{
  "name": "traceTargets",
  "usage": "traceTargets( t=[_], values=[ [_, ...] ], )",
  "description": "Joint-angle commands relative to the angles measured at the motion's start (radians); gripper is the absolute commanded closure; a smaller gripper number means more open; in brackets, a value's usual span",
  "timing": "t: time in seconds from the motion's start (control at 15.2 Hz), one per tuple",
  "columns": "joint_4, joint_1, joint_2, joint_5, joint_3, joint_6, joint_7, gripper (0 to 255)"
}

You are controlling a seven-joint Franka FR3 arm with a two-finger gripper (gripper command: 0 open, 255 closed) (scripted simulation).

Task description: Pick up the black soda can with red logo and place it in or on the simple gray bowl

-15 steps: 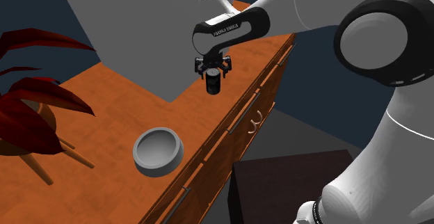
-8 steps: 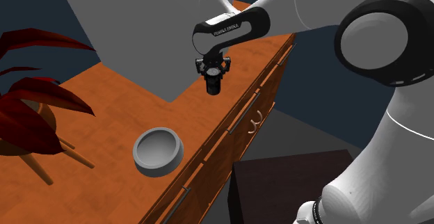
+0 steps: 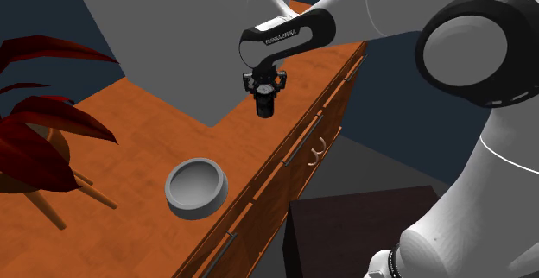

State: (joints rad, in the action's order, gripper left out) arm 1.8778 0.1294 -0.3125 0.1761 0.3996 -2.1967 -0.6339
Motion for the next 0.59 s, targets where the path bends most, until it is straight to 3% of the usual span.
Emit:
traceTargets(
  t=[0.0,0.53],
  values=[
    [-0.006,0.000,0.003,-0.004,0.002,0.012,0.002,255],
    [-0.057,-0.007,0.048,-0.030,0.011,0.105,0.021,255]
  ],
)
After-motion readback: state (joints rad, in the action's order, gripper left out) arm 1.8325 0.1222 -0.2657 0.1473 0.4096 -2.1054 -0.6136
